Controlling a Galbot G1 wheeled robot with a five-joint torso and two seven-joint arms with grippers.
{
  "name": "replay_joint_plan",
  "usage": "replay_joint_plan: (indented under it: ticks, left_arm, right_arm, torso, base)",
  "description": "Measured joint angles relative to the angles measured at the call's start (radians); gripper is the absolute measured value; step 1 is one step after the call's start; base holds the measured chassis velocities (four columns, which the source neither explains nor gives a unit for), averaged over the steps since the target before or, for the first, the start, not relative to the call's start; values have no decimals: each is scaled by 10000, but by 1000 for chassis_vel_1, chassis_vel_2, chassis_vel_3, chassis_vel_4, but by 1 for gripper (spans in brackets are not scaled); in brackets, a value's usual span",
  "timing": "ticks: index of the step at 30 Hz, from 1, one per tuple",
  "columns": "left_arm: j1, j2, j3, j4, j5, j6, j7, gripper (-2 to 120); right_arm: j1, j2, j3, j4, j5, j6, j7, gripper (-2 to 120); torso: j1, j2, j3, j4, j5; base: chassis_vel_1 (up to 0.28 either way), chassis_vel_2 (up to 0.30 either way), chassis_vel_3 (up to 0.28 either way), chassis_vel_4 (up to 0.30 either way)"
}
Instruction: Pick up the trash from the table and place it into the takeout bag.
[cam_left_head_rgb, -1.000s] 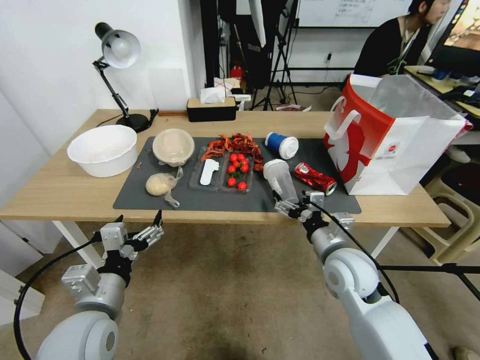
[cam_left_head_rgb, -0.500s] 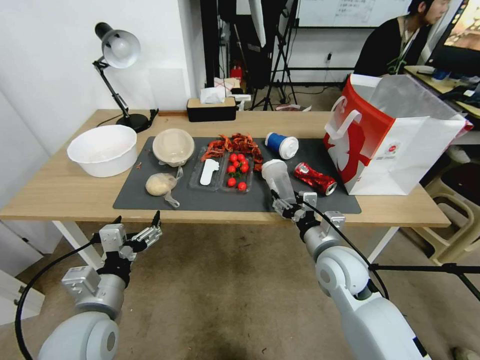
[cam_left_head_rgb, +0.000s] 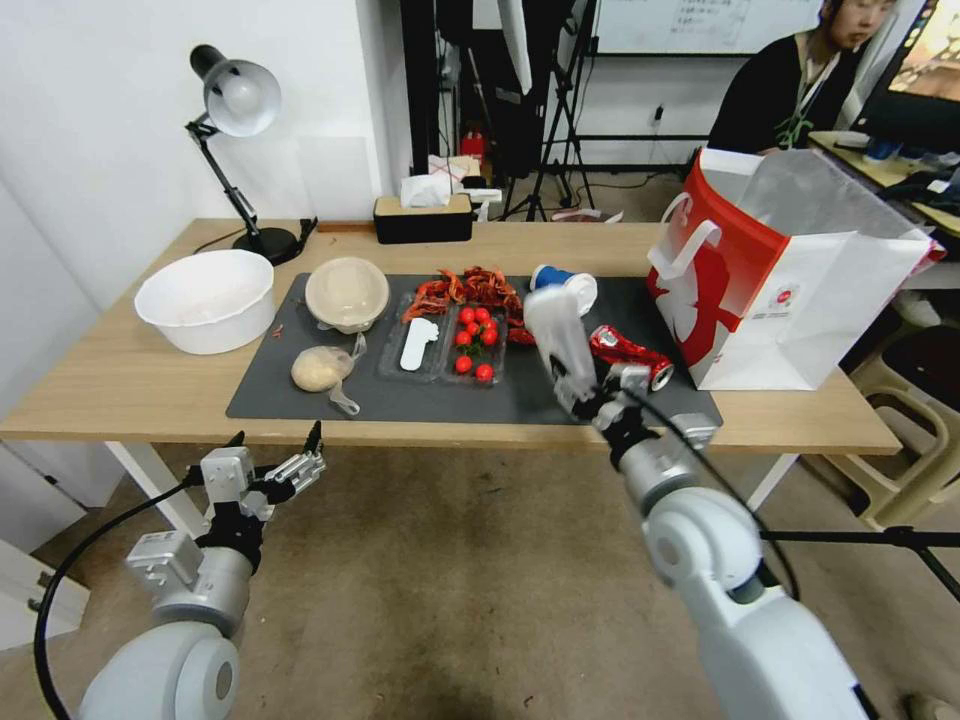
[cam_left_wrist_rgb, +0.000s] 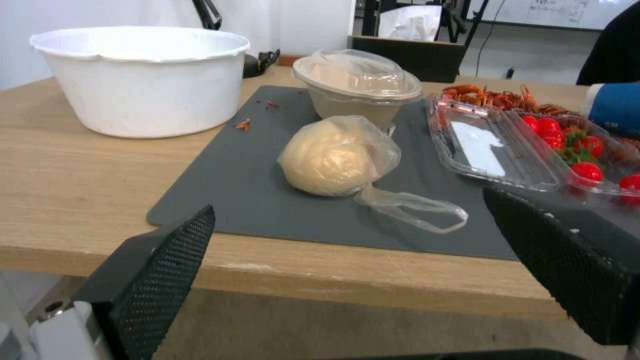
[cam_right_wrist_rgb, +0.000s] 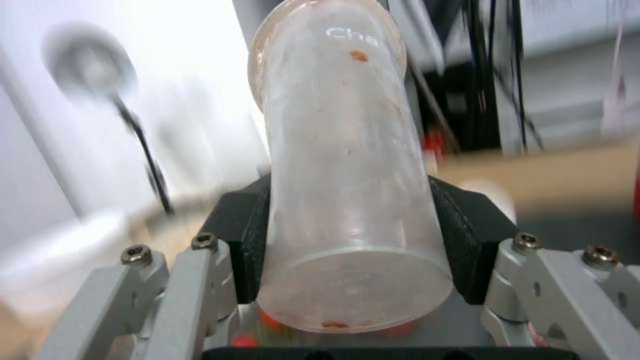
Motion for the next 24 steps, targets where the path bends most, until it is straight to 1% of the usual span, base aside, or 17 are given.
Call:
replay_joint_plan:
  ticks: [3, 4, 7, 8, 9, 10, 11, 12, 13, 14, 15, 18, 19, 21, 22, 23, 24]
  left_arm:
    - [7, 24, -9, -5, 2, -14, -1, 100]
    - [7, 24, -9, -5, 2, -14, -1, 100]
    - [29, 3, -5, -28, 33, -32, -1, 100]
    - [29, 3, -5, -28, 33, -32, -1, 100]
    - [37, -10, 9, -40, 51, -43, -1, 100]
    - [55, -36, 24, -58, 89, -57, 1, 100]
    - [55, -36, 24, -58, 89, -57, 1, 100]
    - [61, -52, 38, -60, 106, -68, 4, 100]
    - [89, -77, 47, -65, 136, -117, 7, 100]
    - [109, -93, 51, -67, 159, -160, 10, 100]
    - [109, -93, 51, -67, 159, -160, 10, 100]
    - [234, -159, 66, -108, 280, -351, 31, 100]
    - [234, -159, 66, -108, 280, -351, 31, 100]
    - [298, -178, 65, -151, 342, -451, 38, 100]
    - [328, -178, 61, -172, 353, -478, 39, 100]
    - [328, -178, 61, -172, 353, -478, 39, 100]
    - [354, -177, 46, -199, 361, -510, 39, 100]
  right_arm:
    - [147, -380, 748, 1054, 693, 802, -970, 50]
    - [147, -380, 748, 1054, 693, 802, -970, 50]
    - [737, -1086, 1601, 1756, 1877, 1142, -1106, 50]
    - [737, -1086, 1601, 1756, 1877, 1142, -1106, 50]
    - [974, -1351, 1900, 1846, 2214, 1237, -1082, 50]
    - [1415, -1837, 2479, 1860, 2652, 1312, -890, 50]
    - [1415, -1837, 2479, 1860, 2652, 1312, -890, 50]
    - [1626, -2065, 2710, 1793, 2819, 1325, -740, 50]
    - [2110, -2549, 3152, 1459, 3155, 1321, -227, 50]
    - [2336, -2749, 3282, 1270, 3291, 1306, 43, 50]
    - [2336, -2749, 3282, 1270, 3291, 1306, 43, 50]
    - [3416, -3439, 3365, 20, 3825, 887, 1936, 50]
    - [3416, -3439, 3365, 20, 3825, 887, 1936, 50]
    - [3756, -3479, 3207, -397, 4154, 480, 2960, 50]
    - [3864, -3458, 3137, -516, 4286, 324, 3319, 50]
    - [3864, -3458, 3137, -516, 4286, 324, 3319, 50]
    - [3989, -3407, 3030, -633, 4452, 170, 3743, 50]
  torso:
    - [0, 0, -1, -1, -3]
    - [0, 0, -1, -1, -3]
    - [0, 1, -1, 0, -2]
    - [0, 1, -1, 0, -2]
    - [0, 2, -1, 1, -2]
    - [0, 2, -1, 0, -3]
    - [0, 2, -1, 0, -3]
    - [0, 2, -1, 0, 0]
    - [0, 2, -1, -1, 2]
    - [0, 2, -1, -1, -3]
    - [0, 2, -1, -1, -3]
    - [1, 2, 0, 0, -1]
    - [1, 2, 0, 0, -1]
    - [0, 1, 0, 0, 0]
    - [0, 1, 0, 0, 0]
    - [0, 1, 0, 0, 0]
    - [0, 2, 0, 0, -3]
  base:
    - [0, 0, 0, 0]
    - [0, 0, 0, 0]
    - [0, 0, 0, 0]
    - [0, 0, 0, 0]
    - [0, 0, 0, 0]
    - [0, 0, 0, 0]
    - [0, 0, 0, 0]
    - [0, 0, 0, 0]
    - [0, 0, 0, 0]
    - [0, 0, 0, 0]
    - [0, 0, 0, 0]
    - [0, 0, 0, 0]
    - [0, 0, 0, 0]
    - [0, 0, 0, 0]
    - [0, 0, 0, 0]
    - [0, 0, 0, 0]
    - [0, 0, 0, 0]
